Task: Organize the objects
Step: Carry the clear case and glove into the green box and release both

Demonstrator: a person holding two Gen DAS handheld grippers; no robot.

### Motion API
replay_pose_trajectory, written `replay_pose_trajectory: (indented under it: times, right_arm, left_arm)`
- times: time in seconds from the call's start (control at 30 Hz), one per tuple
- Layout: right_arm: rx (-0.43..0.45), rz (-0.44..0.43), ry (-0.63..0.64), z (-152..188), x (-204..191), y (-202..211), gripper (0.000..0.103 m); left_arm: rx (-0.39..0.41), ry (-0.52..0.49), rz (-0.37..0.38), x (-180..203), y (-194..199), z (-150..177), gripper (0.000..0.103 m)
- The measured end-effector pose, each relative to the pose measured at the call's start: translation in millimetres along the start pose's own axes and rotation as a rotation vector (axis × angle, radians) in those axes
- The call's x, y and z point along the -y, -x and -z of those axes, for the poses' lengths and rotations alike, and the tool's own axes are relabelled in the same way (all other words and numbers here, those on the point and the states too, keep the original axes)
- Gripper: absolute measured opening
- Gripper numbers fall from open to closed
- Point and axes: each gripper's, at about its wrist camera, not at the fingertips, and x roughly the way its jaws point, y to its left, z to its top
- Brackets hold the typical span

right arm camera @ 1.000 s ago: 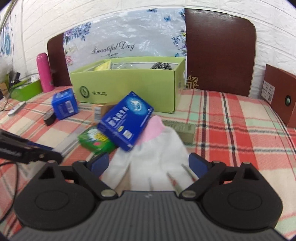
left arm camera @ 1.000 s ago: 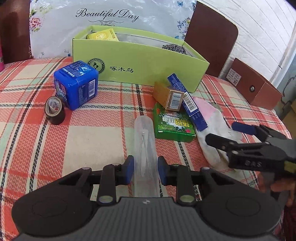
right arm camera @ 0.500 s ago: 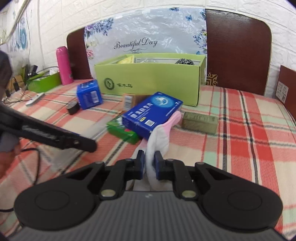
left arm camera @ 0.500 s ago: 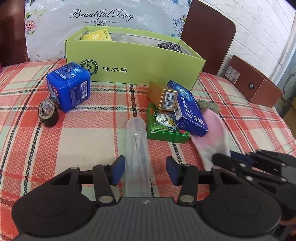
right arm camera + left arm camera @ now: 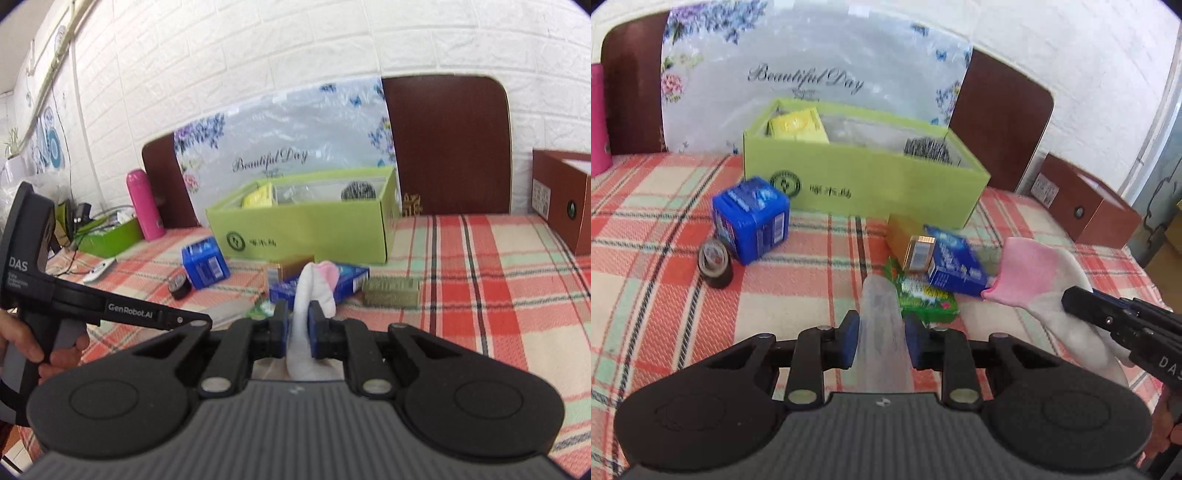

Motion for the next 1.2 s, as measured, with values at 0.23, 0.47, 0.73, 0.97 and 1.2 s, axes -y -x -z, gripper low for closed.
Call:
replay_pose_trajectory:
  times: [0.23, 0.47, 0.73, 0.97, 1.2]
  right_arm:
    - [0.092, 0.004, 0.022, -24, -3, 10, 0.011]
    - [0.155, 0.002, 0.047, -47, -6, 4, 0.011]
    - [0.196, -0.001, 0.083, -73, -4, -32, 0.011]
    - [0.209, -0.016, 0.093, -96, 7, -79, 0.011]
    - [0.208, -0.026, 0.130, -116, 18, -131, 0.011]
  left_arm:
    - [0.088, -0.013, 0.016, 6, 24, -19, 0.027]
    - [0.177, -0.033, 0.025, 11, 39, -44, 0.027]
    - [0.270, -0.036, 0.026, 16, 35, -87, 0.027]
    - [0.308, 0.017, 0.012, 11, 4, -128, 0.027]
    - [0.303, 0.047, 0.004, 2, -35, -160, 0.027]
